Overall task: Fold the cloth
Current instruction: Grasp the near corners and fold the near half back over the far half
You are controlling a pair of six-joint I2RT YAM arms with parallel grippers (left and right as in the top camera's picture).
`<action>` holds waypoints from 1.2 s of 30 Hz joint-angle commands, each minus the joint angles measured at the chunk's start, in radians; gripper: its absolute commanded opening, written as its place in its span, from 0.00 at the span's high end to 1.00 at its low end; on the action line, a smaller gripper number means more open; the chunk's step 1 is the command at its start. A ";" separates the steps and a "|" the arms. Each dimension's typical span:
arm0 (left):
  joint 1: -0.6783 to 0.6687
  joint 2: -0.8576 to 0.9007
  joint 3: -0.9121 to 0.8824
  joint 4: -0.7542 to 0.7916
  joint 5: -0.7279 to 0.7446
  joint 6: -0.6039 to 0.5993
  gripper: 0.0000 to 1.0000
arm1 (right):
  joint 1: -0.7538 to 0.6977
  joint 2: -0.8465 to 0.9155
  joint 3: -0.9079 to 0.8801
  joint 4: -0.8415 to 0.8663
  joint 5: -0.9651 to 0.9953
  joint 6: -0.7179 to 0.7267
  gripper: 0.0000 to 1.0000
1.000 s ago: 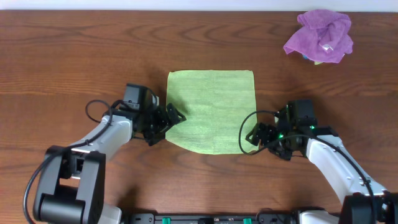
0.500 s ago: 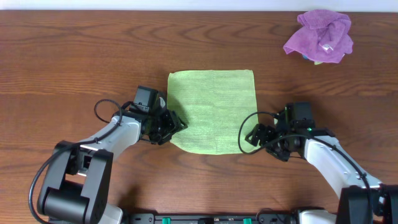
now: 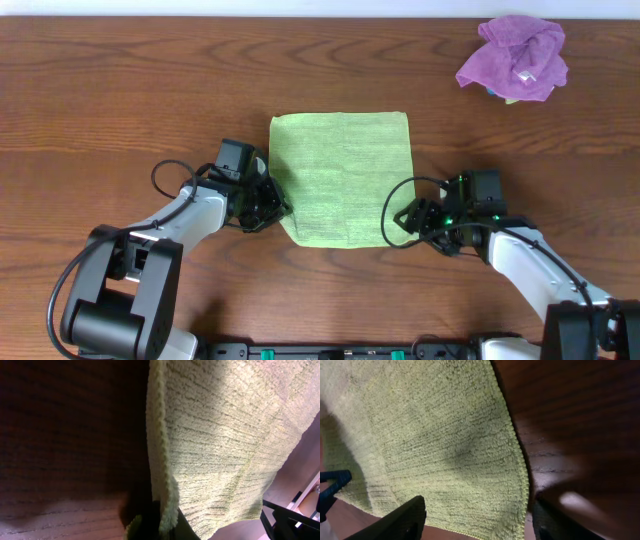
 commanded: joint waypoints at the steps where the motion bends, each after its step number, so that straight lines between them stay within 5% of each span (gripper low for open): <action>1: -0.003 0.008 -0.011 -0.003 -0.010 0.008 0.94 | 0.000 0.030 -0.062 0.011 0.044 0.024 0.33; 19: -0.003 0.008 -0.011 -0.038 -0.011 0.042 0.94 | 0.012 0.151 -0.129 0.193 0.025 0.058 0.65; 24: -0.003 0.008 -0.011 -0.075 -0.011 0.080 0.94 | 0.015 0.170 -0.129 0.192 0.025 0.053 0.99; 36: -0.003 0.005 -0.011 -0.158 0.016 0.183 0.94 | 0.014 0.142 -0.129 0.159 -0.061 0.040 0.99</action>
